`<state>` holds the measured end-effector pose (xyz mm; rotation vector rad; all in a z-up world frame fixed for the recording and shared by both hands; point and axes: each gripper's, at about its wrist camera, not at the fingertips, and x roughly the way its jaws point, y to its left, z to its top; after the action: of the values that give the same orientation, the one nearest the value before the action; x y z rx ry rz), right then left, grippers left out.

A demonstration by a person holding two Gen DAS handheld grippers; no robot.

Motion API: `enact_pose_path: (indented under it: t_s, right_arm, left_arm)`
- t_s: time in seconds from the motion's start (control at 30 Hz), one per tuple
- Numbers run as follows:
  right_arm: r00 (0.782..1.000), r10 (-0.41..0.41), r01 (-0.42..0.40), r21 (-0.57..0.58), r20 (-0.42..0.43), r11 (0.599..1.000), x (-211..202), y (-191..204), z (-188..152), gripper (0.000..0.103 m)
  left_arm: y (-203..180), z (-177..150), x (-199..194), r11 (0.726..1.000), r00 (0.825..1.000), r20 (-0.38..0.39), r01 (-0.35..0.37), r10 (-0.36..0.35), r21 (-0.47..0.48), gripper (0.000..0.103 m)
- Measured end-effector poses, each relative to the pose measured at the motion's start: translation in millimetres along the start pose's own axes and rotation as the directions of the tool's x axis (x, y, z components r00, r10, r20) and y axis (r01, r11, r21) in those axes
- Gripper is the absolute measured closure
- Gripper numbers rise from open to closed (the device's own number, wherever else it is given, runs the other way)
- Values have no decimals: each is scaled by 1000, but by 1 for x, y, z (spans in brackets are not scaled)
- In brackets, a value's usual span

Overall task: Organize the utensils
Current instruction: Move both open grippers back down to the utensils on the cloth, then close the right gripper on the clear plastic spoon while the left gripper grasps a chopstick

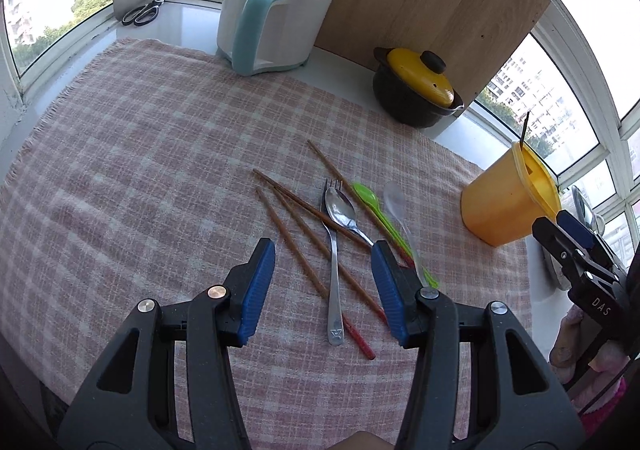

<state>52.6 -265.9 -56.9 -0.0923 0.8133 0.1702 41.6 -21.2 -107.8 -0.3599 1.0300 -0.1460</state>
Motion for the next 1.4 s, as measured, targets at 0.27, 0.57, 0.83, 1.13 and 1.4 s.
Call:
enact_pose_path:
  t_s: [0.27, 0.57, 0.83, 1.13, 1.4]
  right_arm:
    - [993, 80, -83, -26, -83, 996, 19, 6, -11, 18]
    - [965, 157, -169, -40, -212, 985, 51, 5, -21, 35]
    - [933, 179, -204, -47, -312, 978, 86, 4, -23, 52]
    - [907, 177, -225, -85, -382, 971, 119, 11, -18, 60]
    - [889, 179, -244, -106, -422, 964, 140, 21, -13, 66]
  left_arm:
    - [9, -9, 15, 998, 998, -59, 30, -33, -55, 52]
    - [10, -15, 43, 997, 991, -128, 36, -44, -69, 52]
    - [-3, -14, 67, 998, 985, -165, 45, -52, -47, 52]
    - [-6, -10, 89, 999, 978, -206, 26, -31, -31, 65]
    - [-13, -3, 102, 1000, 973, -230, 28, -28, 0, 71]
